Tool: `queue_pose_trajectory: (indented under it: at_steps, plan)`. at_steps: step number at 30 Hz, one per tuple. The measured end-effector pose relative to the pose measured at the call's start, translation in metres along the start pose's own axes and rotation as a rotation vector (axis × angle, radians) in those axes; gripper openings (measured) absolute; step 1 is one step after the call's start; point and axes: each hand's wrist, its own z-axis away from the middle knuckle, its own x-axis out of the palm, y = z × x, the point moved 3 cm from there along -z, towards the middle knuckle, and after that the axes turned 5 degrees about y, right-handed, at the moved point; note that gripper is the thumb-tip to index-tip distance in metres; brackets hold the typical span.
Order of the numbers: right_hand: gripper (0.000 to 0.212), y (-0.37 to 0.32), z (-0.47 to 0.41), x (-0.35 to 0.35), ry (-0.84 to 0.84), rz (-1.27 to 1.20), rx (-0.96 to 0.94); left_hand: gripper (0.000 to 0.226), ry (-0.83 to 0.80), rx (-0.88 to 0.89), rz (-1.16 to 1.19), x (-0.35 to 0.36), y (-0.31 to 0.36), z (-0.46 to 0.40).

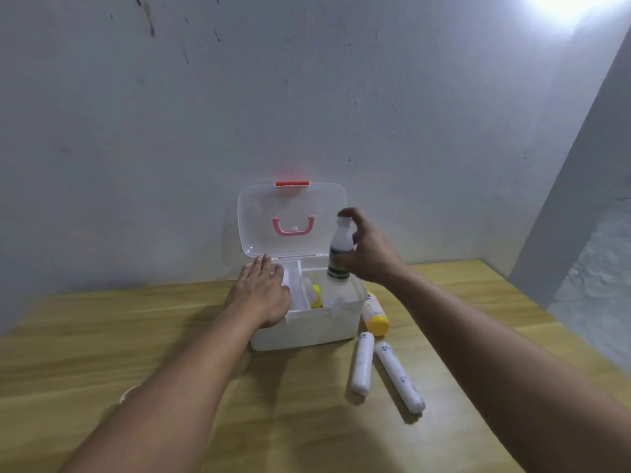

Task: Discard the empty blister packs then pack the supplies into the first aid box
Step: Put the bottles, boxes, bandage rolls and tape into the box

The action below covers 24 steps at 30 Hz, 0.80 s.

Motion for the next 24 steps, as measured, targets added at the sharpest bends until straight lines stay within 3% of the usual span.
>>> queue_pose_trajectory:
  at_steps: [5,12,19,24]
  plan:
    - [0.061,-0.002,0.004,0.035,-0.109,0.383,-0.128,0.059,0.009,0.004,0.009,0.0,0.0,0.0]
    - [0.056,0.006,0.0,0.048,-0.125,0.388,-0.036,0.059,0.021,0.009,0.003,0.003,-0.002,-0.001]
    - [0.063,-0.003,0.003,0.05,-0.058,0.677,-0.322,0.06,0.025,0.002,0.007,0.005,-0.003,-0.003]
    - [0.031,0.006,0.004,0.055,-0.244,0.71,-0.323,0.059,0.022,0.001,0.003,0.005,-0.002,-0.001]
